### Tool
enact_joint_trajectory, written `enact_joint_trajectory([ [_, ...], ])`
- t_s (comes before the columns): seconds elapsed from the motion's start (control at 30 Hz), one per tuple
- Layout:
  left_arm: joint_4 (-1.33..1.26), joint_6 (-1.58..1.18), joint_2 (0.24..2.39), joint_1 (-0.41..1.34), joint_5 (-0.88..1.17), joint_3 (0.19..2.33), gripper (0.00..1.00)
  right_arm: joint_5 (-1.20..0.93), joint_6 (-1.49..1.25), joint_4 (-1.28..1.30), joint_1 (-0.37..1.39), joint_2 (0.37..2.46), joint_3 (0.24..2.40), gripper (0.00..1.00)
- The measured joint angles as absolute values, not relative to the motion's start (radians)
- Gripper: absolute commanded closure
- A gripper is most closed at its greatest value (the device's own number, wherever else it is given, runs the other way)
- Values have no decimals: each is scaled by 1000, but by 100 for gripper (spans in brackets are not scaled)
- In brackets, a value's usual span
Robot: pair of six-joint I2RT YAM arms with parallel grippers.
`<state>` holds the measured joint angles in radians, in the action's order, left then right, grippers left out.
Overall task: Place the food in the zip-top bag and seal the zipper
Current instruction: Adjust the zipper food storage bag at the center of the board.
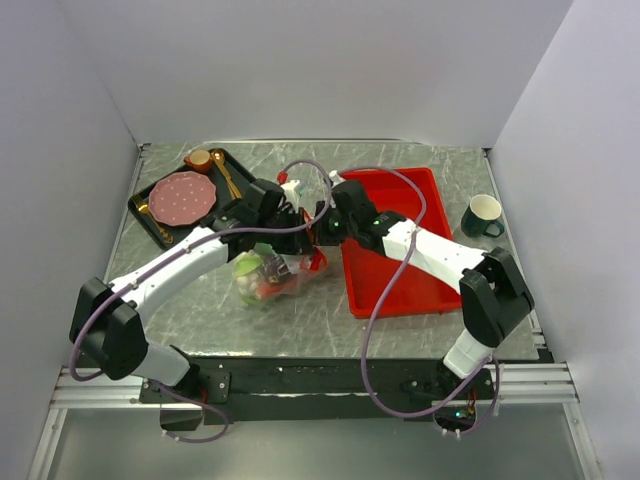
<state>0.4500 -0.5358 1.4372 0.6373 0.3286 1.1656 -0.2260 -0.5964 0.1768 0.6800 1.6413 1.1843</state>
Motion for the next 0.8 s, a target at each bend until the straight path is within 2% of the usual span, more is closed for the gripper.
enact_joint_trajectory([
  [0.17, 503, -532, 1433, 642, 220, 1212, 99, -220, -596, 180, 680, 1599, 1184, 95],
  [0.5, 529, -541, 1430, 643, 149, 1213, 99, -92, -565, 290, 687, 1503, 1190, 96],
  [0.8, 565, -543, 1413, 643, 45, 1235, 99, -147, -540, 310, 691, 1454, 1201, 95],
])
